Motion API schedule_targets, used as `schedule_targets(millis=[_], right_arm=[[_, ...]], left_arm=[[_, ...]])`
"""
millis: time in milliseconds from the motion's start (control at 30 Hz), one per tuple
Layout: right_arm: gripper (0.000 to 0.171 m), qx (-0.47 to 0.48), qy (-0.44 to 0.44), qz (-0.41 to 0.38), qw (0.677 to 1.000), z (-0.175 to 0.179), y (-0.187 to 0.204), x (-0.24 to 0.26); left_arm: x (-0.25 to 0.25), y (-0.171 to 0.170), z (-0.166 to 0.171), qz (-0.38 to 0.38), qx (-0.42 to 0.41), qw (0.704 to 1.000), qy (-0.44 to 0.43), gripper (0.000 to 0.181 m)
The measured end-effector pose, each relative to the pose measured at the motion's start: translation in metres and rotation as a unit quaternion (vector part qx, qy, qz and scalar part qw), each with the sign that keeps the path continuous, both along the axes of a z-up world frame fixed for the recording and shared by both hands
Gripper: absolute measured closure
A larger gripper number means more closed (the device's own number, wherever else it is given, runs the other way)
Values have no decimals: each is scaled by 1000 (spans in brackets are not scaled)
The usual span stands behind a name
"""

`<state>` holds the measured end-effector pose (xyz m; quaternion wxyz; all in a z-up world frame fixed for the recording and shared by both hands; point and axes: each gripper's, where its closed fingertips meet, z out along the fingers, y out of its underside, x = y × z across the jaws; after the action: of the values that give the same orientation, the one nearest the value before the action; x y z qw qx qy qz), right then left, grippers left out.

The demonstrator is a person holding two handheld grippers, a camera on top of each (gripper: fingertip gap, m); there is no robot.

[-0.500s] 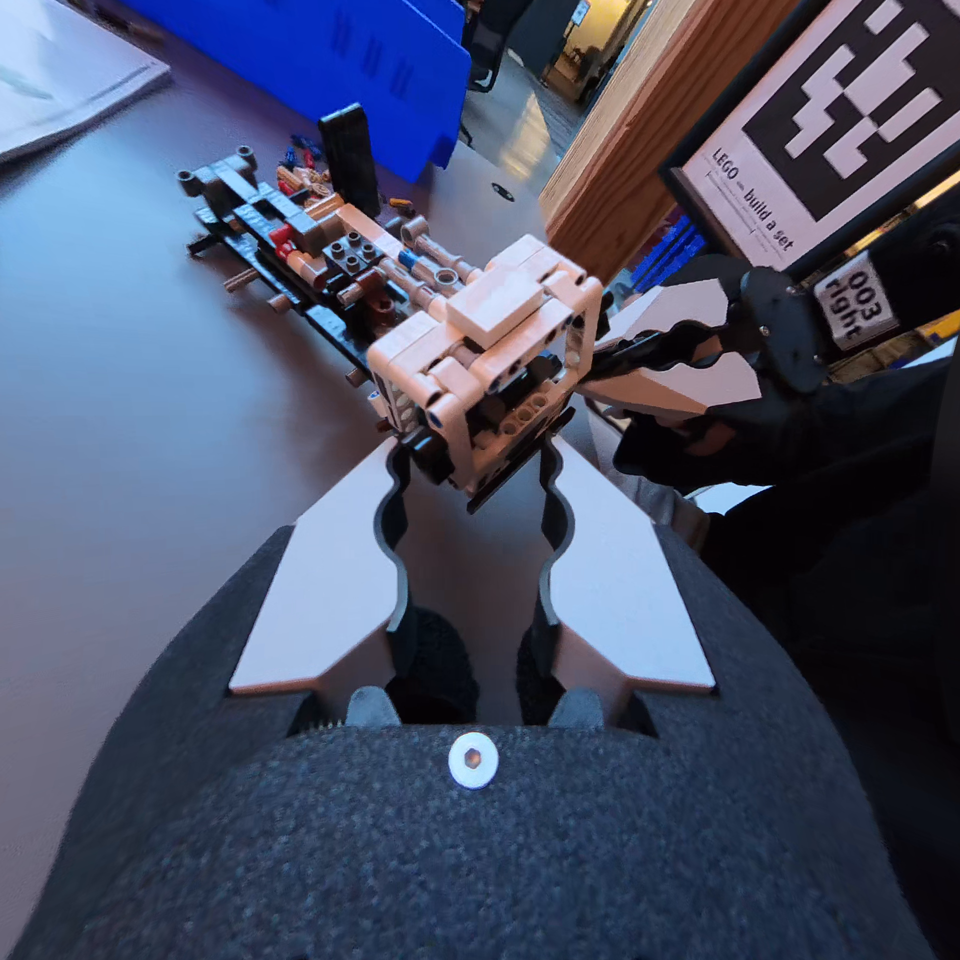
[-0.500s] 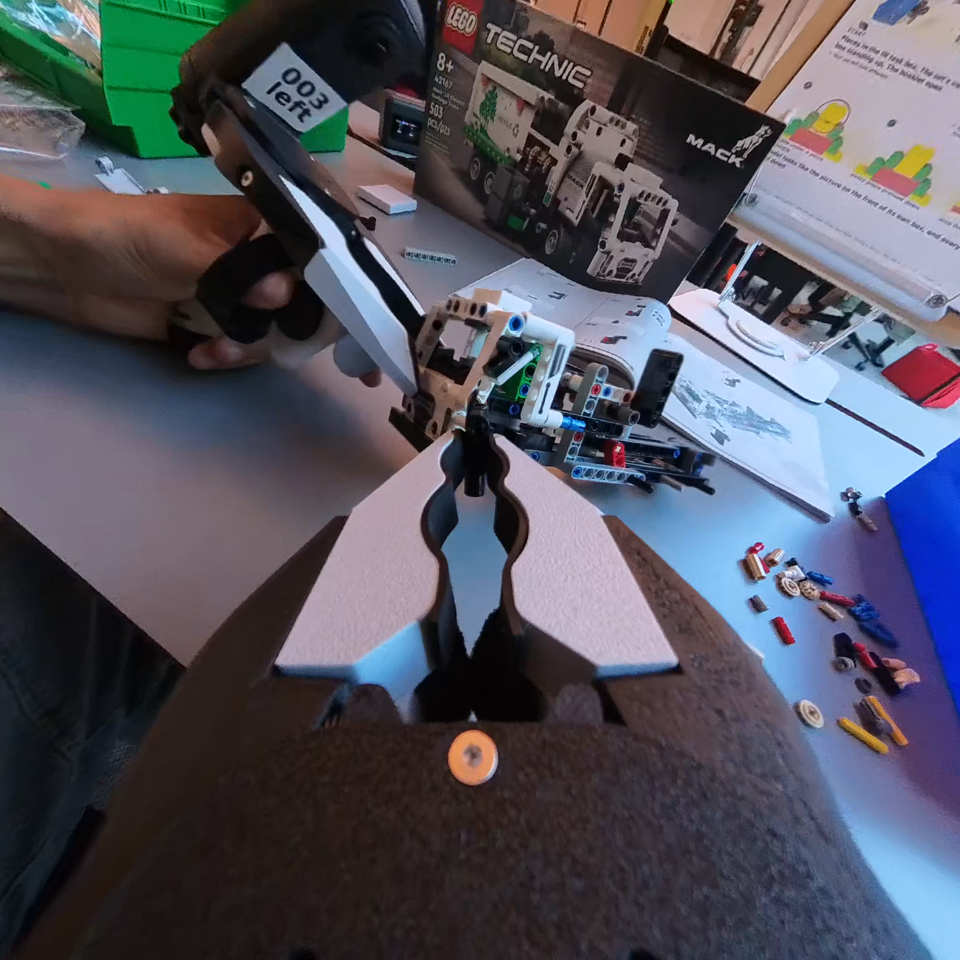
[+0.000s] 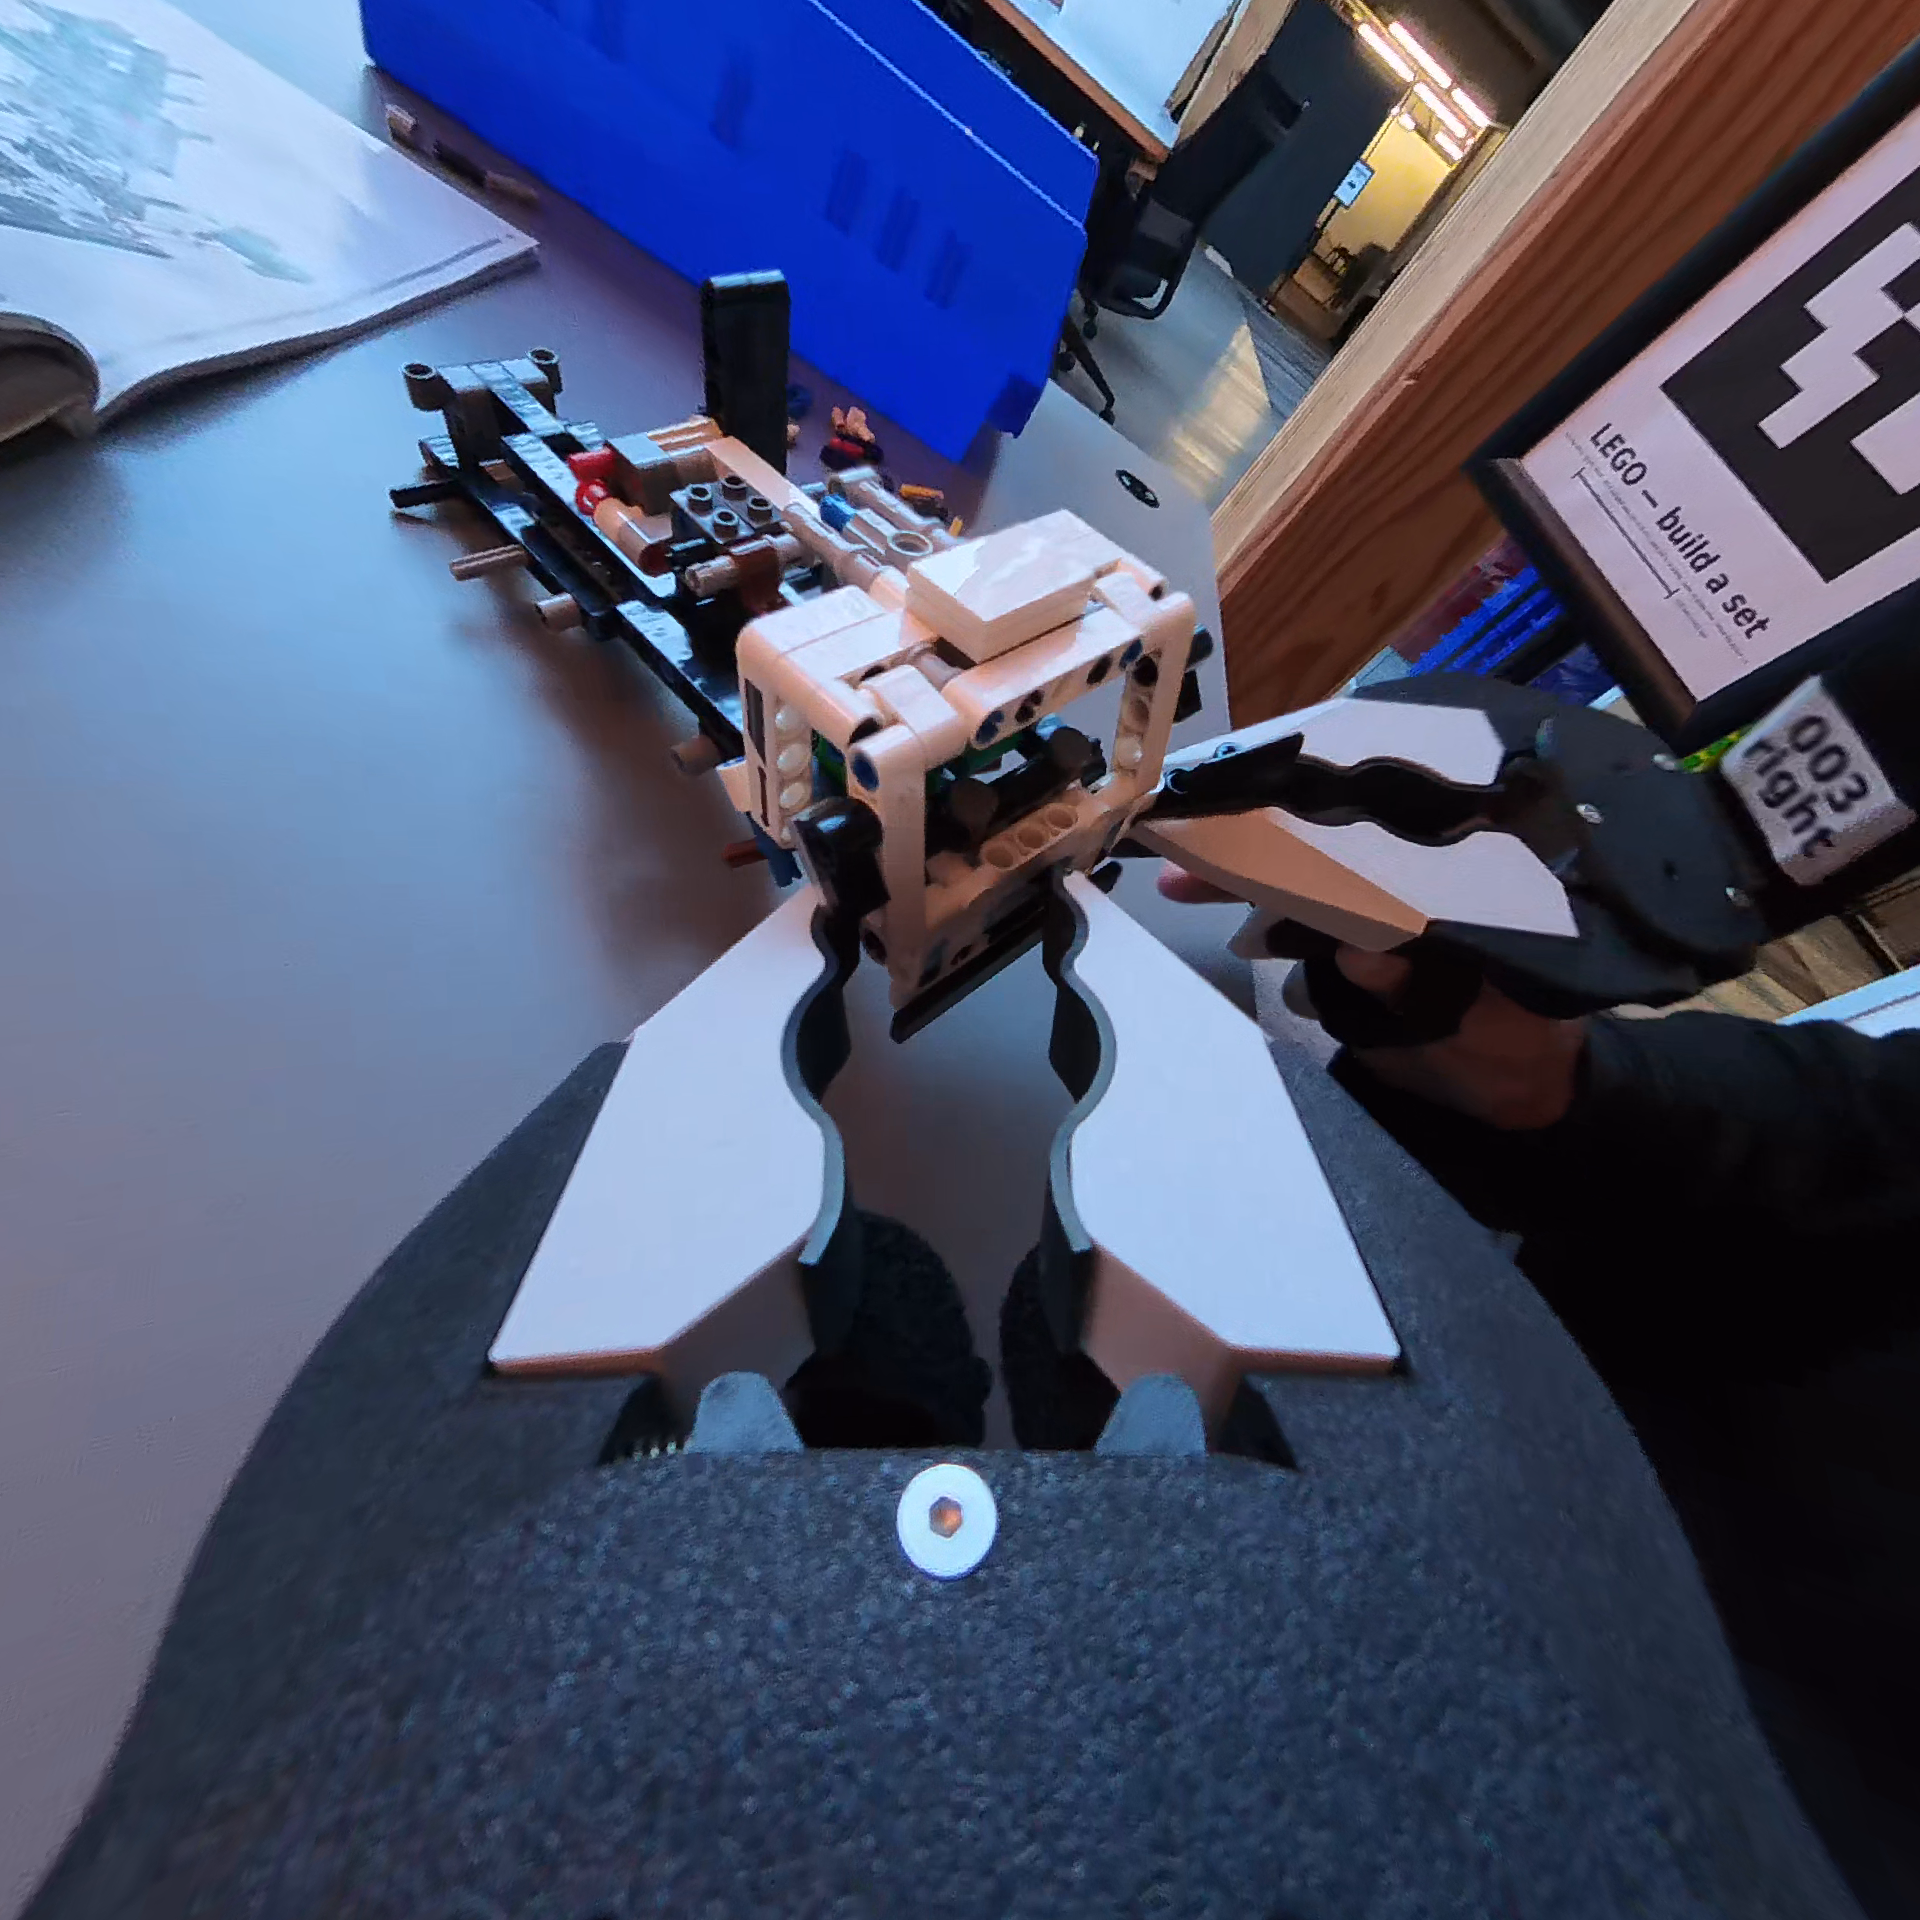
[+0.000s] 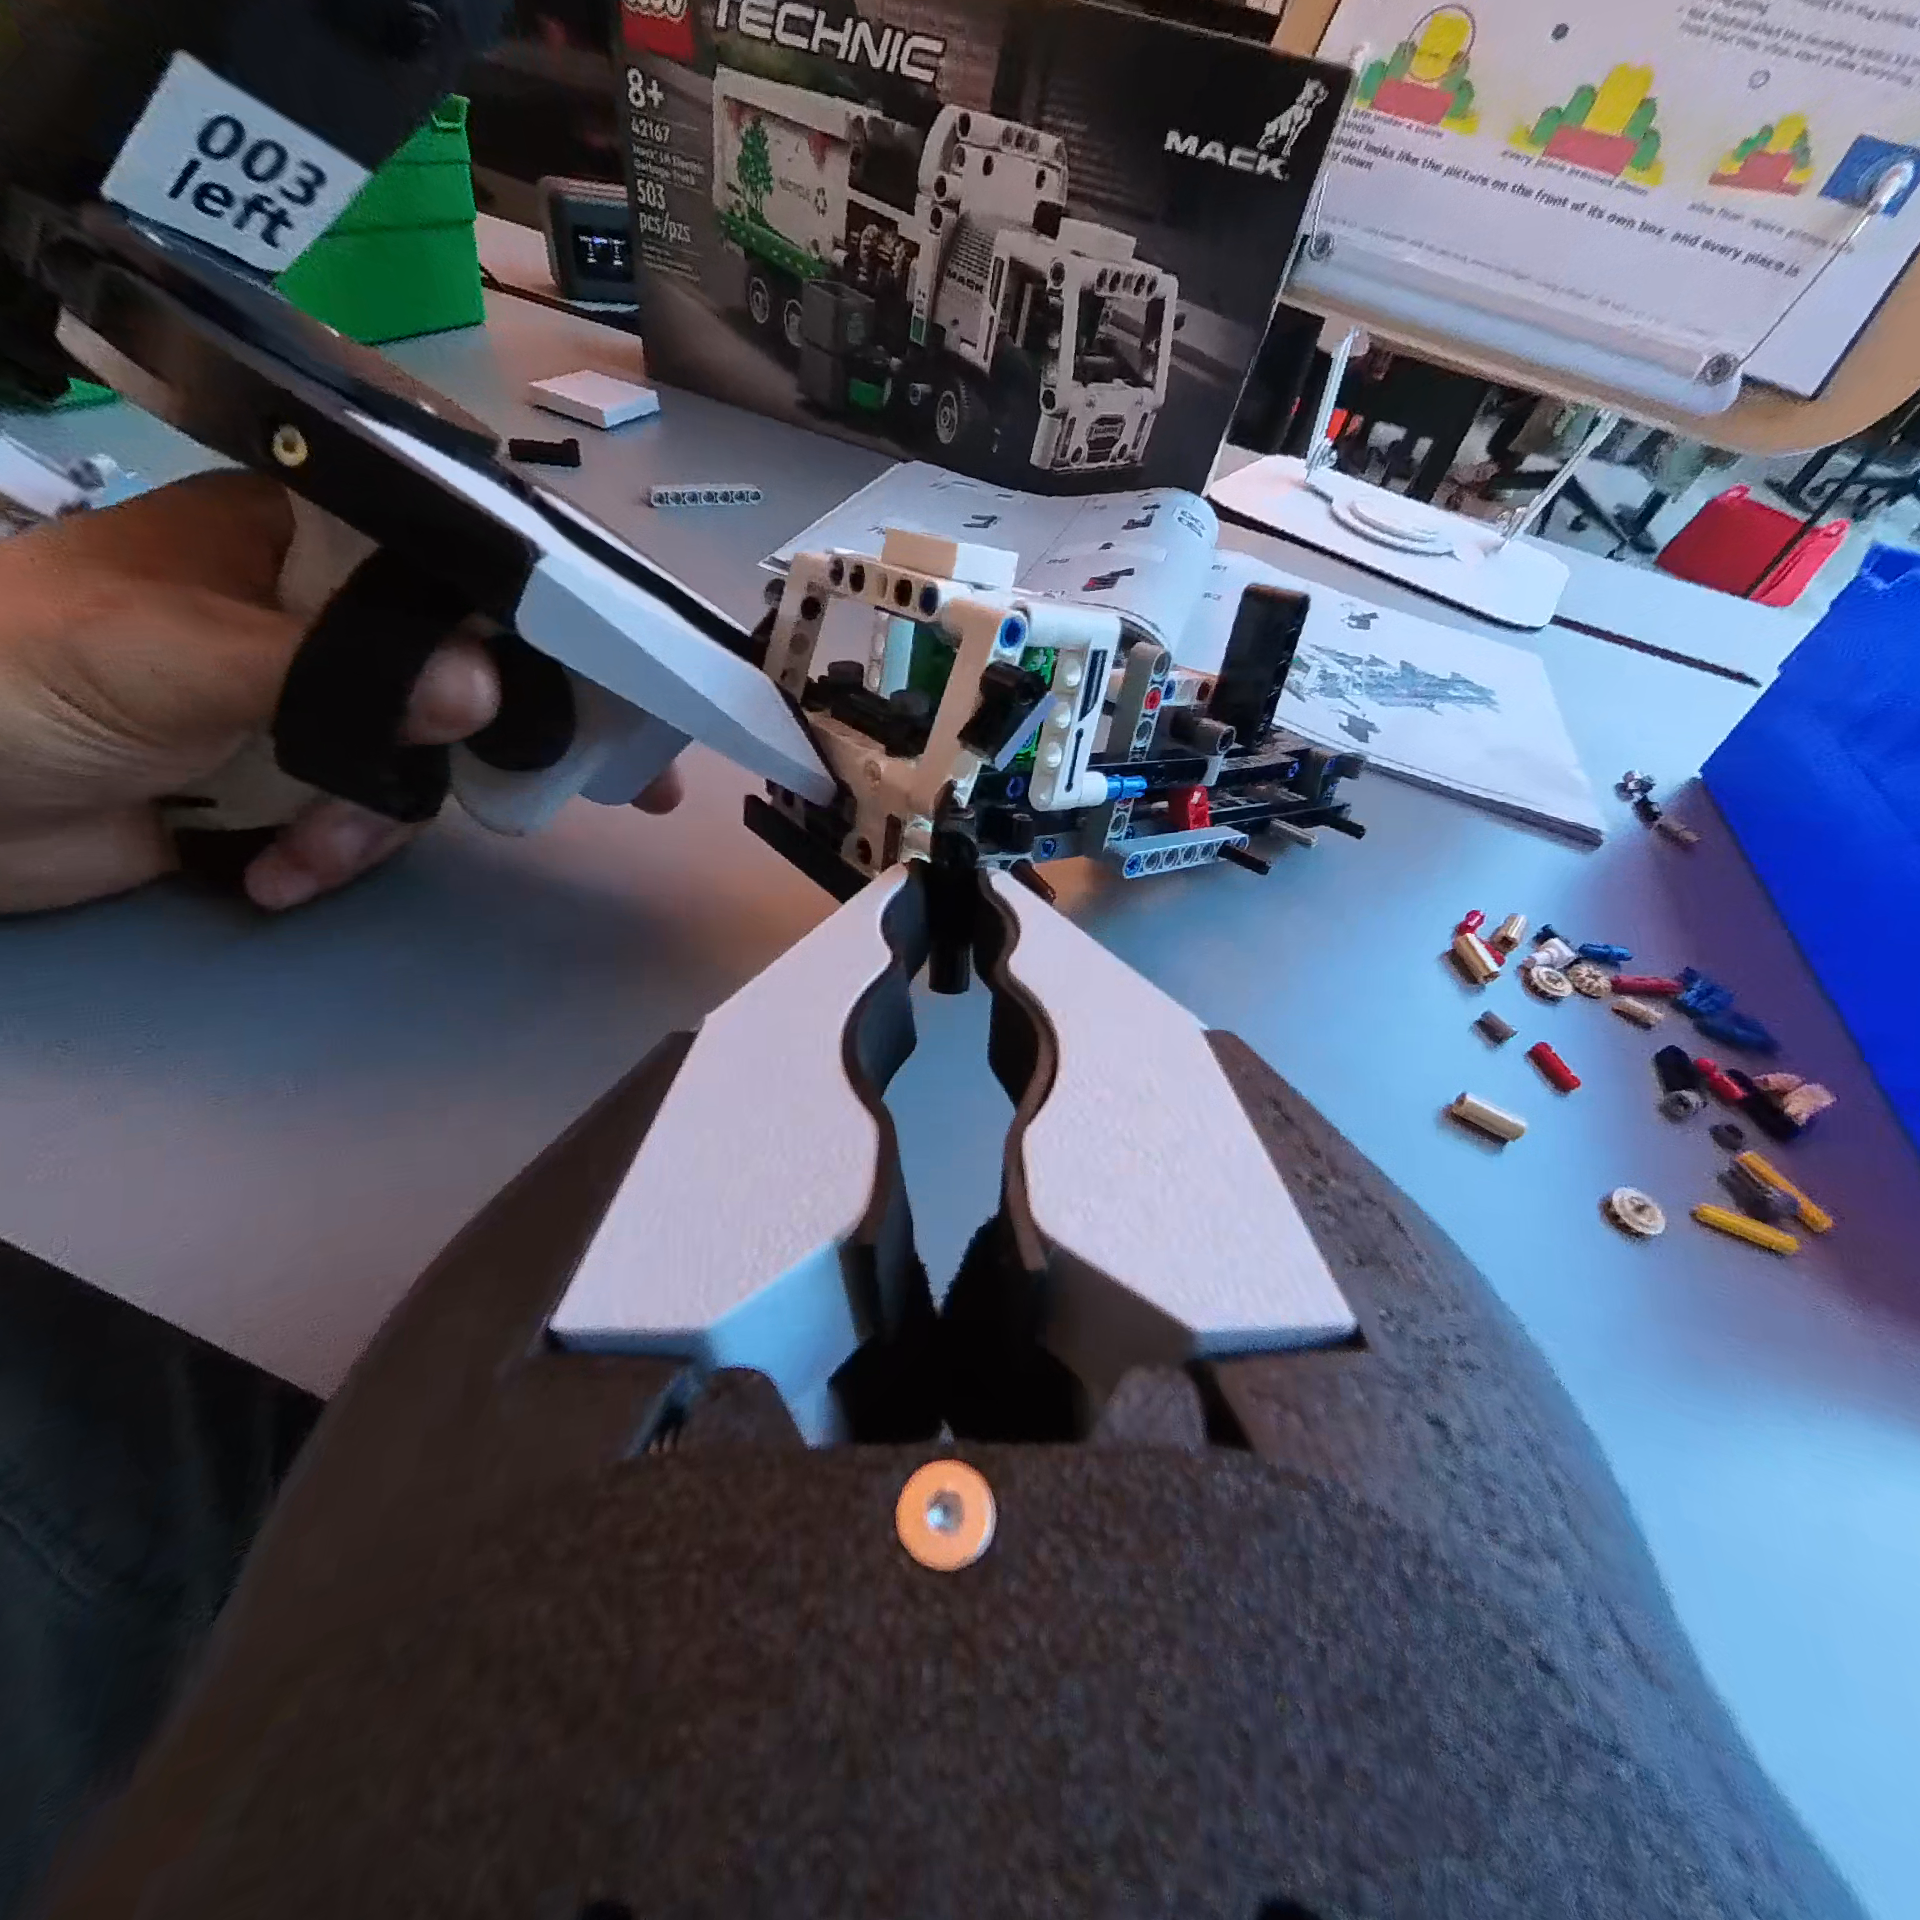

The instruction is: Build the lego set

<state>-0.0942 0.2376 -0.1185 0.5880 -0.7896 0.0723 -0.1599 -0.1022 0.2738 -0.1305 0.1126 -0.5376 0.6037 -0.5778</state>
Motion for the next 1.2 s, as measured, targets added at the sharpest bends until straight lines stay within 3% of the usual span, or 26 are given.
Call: schedule_targets(millis=[100, 233, 300, 433, 767, 1033, 1200], right_arm=[[165, 26, 47, 4, 999, 1, 0, 1], [165, 47, 46, -3, 998, 6, -6, 3], [165, 57, 36, -5, 998, 10, -9, 2], [165, 68, 30, -2, 997, 16, -13, 0], [165, 91, 94, 70, 989, 18, -9, -6], [165, 73, 36, -41, 996, 12, -8, 1], [165, 85, 78, -43, 992, 9, -7, 2]], left_arm=[[-1, -2, 2, -12, -15, 1000, 0, 146], [-8, -10, 11, -50, -44, 998, -20, 139], [-9, -11, 11, -53, -45, 997, -19, 157], [-10, -11, 21, -58, -62, 995, -49, 163], [-12, -11, 27, -59, -88, 993, -59, 163], [-8, -6, 24, -7, -48, 996, -69, 163], [-8, -6, 23, -8, -51, 997, -64, 164]])
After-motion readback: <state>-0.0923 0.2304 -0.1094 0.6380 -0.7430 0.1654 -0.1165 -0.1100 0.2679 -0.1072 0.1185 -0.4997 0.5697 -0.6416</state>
